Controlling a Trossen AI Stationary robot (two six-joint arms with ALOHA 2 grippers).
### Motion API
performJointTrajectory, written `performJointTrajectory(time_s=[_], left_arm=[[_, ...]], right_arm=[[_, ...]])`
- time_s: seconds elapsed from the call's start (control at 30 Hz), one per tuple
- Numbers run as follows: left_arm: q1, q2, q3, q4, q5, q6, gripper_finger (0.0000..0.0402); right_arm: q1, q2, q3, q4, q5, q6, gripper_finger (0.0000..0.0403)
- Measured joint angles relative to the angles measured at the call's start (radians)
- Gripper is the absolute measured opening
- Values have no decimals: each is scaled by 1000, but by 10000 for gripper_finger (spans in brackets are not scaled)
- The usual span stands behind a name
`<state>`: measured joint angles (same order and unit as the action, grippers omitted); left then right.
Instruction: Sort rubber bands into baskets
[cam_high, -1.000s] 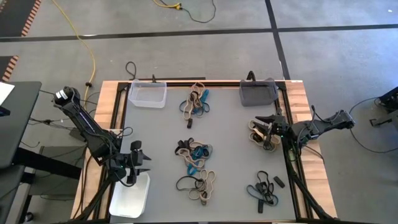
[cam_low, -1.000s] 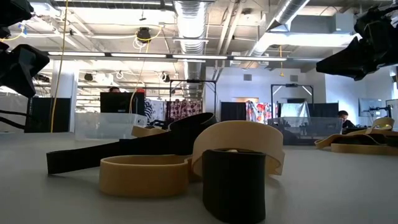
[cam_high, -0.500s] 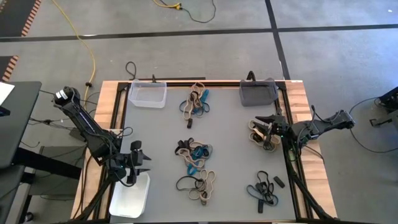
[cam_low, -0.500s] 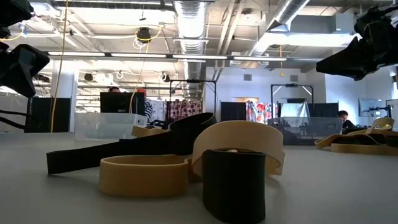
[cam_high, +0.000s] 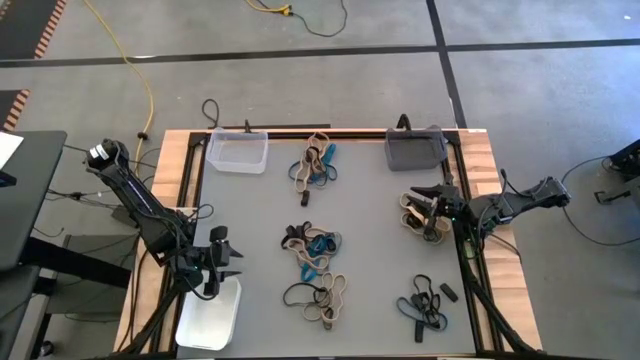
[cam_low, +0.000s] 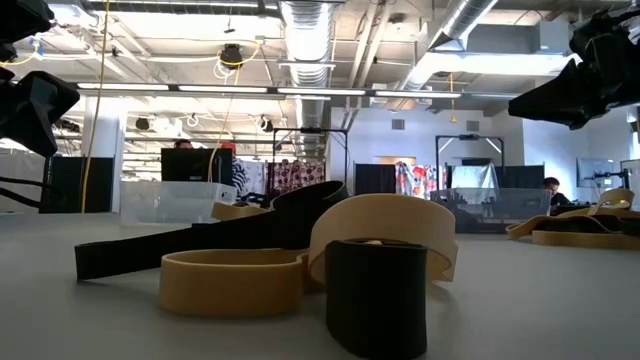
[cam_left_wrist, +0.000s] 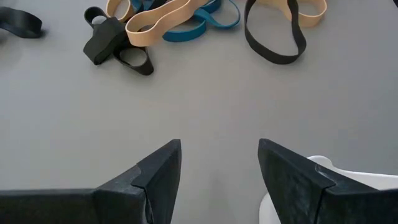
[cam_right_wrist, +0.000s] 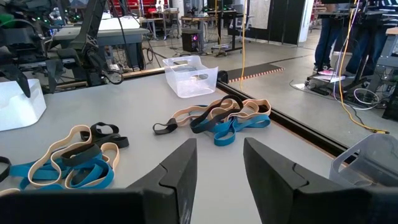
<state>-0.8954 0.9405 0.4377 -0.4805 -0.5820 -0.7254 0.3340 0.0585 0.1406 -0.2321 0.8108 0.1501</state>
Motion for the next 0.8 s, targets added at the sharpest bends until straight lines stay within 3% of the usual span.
performJointTrajectory(time_s=[0.8], left_arm=[[0,0,0,0,0,0,206]], right_arm=[[0,0,0,1,-1,34,159]])
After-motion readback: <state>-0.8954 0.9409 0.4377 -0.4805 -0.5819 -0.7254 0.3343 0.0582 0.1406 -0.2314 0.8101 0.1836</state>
